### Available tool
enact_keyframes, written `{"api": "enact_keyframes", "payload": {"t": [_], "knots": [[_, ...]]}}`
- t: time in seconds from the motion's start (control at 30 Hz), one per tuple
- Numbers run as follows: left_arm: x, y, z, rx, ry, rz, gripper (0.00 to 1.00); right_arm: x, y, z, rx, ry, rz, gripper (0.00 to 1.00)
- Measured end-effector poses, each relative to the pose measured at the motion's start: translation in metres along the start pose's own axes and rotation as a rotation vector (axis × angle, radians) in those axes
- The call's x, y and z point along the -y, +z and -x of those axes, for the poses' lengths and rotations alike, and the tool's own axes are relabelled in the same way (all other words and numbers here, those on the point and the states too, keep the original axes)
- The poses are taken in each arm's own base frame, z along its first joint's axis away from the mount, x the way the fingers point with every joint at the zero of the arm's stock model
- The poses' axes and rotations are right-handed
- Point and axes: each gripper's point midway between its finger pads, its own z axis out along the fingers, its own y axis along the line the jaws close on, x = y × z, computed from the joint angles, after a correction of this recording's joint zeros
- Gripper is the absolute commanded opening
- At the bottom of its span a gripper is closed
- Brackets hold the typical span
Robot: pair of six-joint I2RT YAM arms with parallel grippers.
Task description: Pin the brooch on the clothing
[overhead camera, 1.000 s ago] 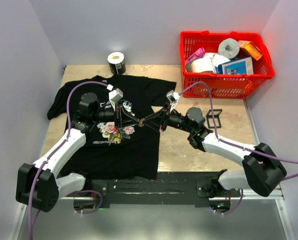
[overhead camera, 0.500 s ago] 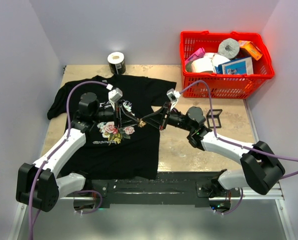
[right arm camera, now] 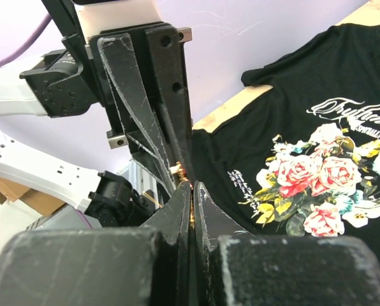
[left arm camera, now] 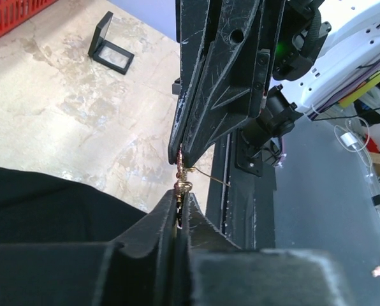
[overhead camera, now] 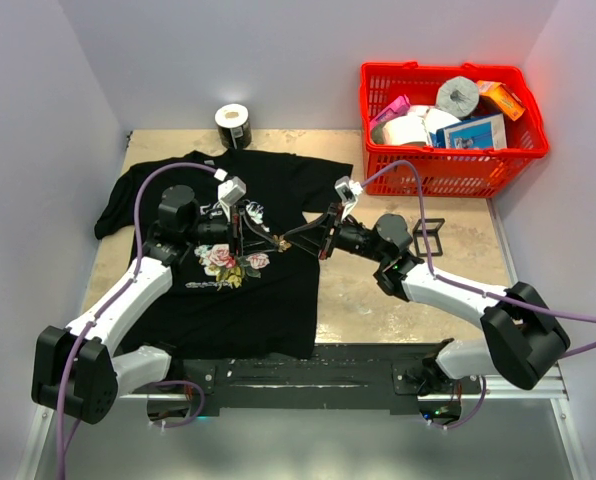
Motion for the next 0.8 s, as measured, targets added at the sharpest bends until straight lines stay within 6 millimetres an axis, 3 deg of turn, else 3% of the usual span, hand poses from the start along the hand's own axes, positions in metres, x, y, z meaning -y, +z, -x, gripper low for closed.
{"api": "enact_keyframes", "payload": {"t": [0.1,0.23,0.27,0.37,0.47,0.63,0.8], "knots": [[0.000,0.000,0.000,0.001,0.001,-0.001,0.00,0.001,0.000,0.000,0.000,0.000,-0.003,0.04],[-0.007,0.000,-0.001,0.003,0.003,0.037,0.00,0.008,0.000,-0.001,0.001,0.000,-0.043,0.37],[-0.015,0.000,-0.002,0.004,0.004,0.082,0.00,0.013,-0.001,-0.003,-0.003,0.002,-0.067,0.56],[-0.042,-0.005,-0.003,-0.001,0.014,0.251,0.00,0.025,-0.004,-0.003,-0.008,-0.006,-0.147,0.68],[-0.076,-0.013,0.001,-0.027,0.062,0.510,0.00,0.034,-0.005,0.006,-0.002,-0.027,-0.224,0.71],[-0.102,-0.026,0.023,-0.053,0.150,0.803,0.00,0.055,-0.003,0.028,0.013,-0.059,-0.377,0.71],[-0.142,-0.037,0.047,-0.068,0.156,1.012,0.00,0.086,0.009,0.047,0.016,-0.088,-0.526,0.65]]}}
